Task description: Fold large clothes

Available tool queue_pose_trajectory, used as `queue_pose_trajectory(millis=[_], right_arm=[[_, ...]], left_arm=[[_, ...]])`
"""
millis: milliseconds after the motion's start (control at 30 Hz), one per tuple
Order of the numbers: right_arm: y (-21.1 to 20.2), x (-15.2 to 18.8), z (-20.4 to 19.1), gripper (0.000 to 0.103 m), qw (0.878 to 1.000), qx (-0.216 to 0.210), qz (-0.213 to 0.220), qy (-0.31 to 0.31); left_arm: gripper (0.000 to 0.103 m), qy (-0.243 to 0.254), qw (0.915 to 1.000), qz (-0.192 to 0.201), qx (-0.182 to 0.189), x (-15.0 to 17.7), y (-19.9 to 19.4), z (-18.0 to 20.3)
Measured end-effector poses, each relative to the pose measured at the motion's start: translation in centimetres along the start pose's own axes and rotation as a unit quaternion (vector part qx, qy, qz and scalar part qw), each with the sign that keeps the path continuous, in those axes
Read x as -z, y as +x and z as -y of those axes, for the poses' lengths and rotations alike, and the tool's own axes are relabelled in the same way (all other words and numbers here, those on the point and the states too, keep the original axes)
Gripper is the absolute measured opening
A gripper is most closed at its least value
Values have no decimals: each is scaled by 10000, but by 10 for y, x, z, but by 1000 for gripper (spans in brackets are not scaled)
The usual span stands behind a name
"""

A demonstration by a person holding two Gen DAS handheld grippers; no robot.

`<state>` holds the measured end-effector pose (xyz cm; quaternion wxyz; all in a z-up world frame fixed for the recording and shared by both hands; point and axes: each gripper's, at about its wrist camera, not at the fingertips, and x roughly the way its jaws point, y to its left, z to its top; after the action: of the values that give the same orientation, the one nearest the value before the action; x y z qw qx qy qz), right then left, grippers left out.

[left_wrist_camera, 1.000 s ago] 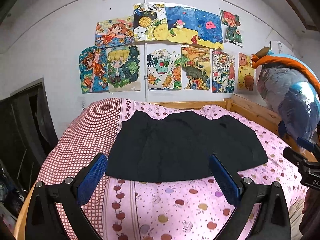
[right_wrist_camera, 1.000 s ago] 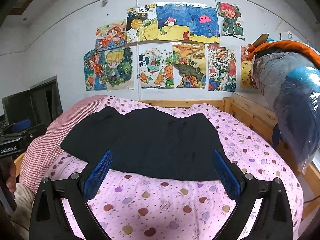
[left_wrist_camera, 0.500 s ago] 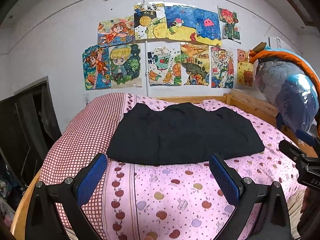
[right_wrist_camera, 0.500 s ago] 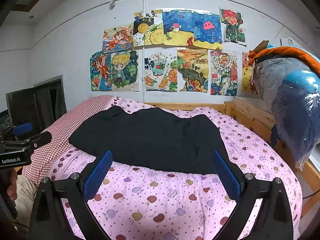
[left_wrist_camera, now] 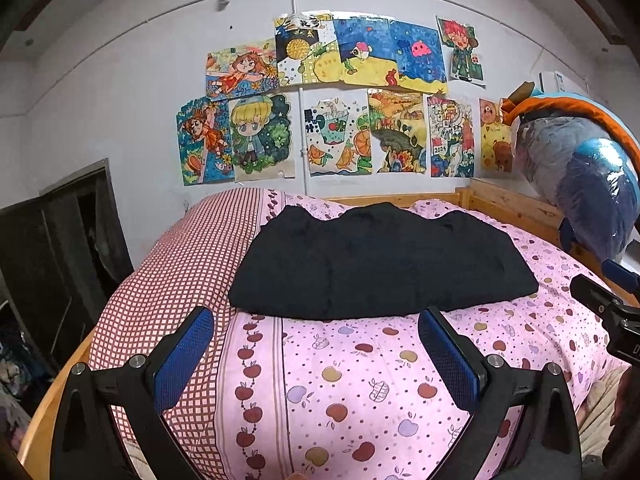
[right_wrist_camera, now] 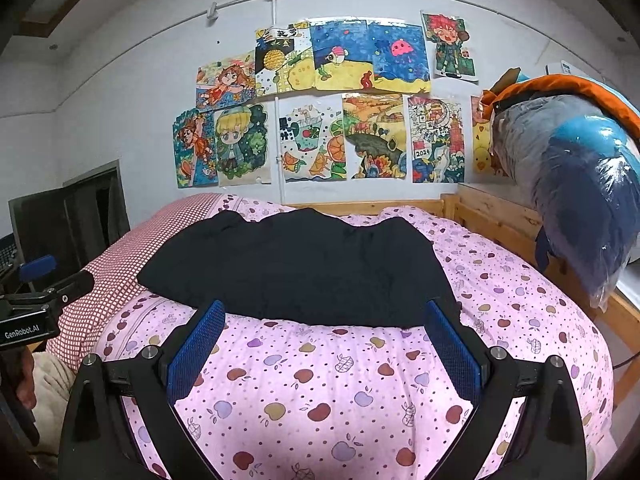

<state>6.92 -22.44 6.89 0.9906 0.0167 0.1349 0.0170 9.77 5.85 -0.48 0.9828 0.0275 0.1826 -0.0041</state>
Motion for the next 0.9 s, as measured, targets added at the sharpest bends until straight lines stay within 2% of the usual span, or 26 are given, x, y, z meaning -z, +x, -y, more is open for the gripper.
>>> queue_pose_trajectory(millis=[500, 900], right_arm=[[15, 22, -5, 98, 9994, 3, -338, -46], [23, 26, -7, 98, 9989, 20, -472, -65]], left_arm=[[103, -161, 9996, -246, -45, 22, 14, -7], [103, -95, 9996, -260, -2, 26, 20, -3]])
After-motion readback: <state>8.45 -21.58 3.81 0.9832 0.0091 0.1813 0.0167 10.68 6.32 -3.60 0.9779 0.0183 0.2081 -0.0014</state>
